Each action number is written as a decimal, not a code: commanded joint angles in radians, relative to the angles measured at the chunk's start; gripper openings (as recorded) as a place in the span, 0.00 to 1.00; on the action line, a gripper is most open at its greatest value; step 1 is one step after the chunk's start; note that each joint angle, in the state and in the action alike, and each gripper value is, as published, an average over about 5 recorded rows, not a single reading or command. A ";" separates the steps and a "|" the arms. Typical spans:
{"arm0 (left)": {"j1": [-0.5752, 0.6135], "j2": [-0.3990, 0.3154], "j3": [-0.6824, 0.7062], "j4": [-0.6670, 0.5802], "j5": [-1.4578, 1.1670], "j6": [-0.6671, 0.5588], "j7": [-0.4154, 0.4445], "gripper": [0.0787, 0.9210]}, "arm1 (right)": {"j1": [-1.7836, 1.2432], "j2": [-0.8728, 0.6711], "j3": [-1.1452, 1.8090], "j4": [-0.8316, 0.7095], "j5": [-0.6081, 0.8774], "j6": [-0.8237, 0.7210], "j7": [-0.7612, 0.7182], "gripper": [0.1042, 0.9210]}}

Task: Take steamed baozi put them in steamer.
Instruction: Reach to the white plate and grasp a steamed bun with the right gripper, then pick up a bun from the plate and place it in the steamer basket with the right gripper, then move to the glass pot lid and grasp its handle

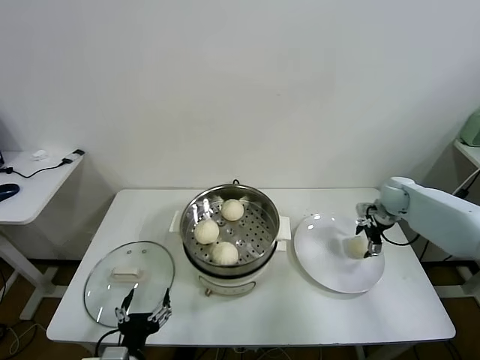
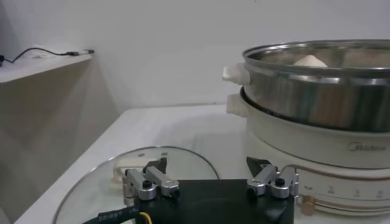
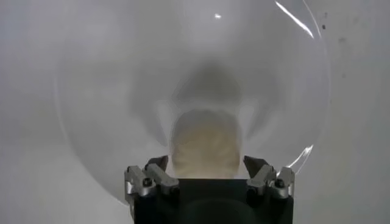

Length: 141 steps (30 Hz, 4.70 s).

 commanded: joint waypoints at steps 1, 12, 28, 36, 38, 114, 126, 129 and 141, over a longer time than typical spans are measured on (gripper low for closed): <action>0.000 0.003 0.000 -0.001 -0.001 0.001 -0.001 0.88 | -0.043 0.014 0.048 -0.018 -0.024 -0.015 0.008 0.83; 0.006 0.003 0.012 -0.020 0.004 0.007 -0.001 0.88 | 0.379 -0.035 -0.297 0.205 0.226 -0.075 0.000 0.65; -0.004 0.012 0.041 -0.033 0.000 0.007 -0.003 0.88 | 0.913 0.337 -0.508 0.557 0.928 -0.276 0.111 0.65; -0.003 0.009 0.035 -0.036 -0.008 0.005 -0.005 0.88 | 0.670 0.473 -0.442 0.532 0.926 -0.346 0.216 0.65; -0.002 0.009 0.029 -0.038 -0.011 0.005 -0.005 0.88 | 0.613 0.484 -0.442 0.498 0.885 -0.347 0.221 0.65; -0.151 0.128 -0.043 -0.014 -0.086 -0.013 0.007 0.88 | -1.573 0.201 1.891 0.759 0.299 0.252 0.909 0.88; -0.148 0.158 -0.054 0.052 0.062 -0.152 -0.034 0.88 | -1.616 0.410 1.847 0.691 0.213 0.369 0.895 0.88; -0.151 0.167 -0.060 0.092 0.209 -0.215 -0.083 0.88 | -1.616 0.420 1.838 0.685 0.195 0.362 0.896 0.88; -0.127 0.275 -0.082 0.391 0.983 -0.338 -0.393 0.88 | -1.600 0.428 1.827 0.689 0.117 0.266 0.951 0.88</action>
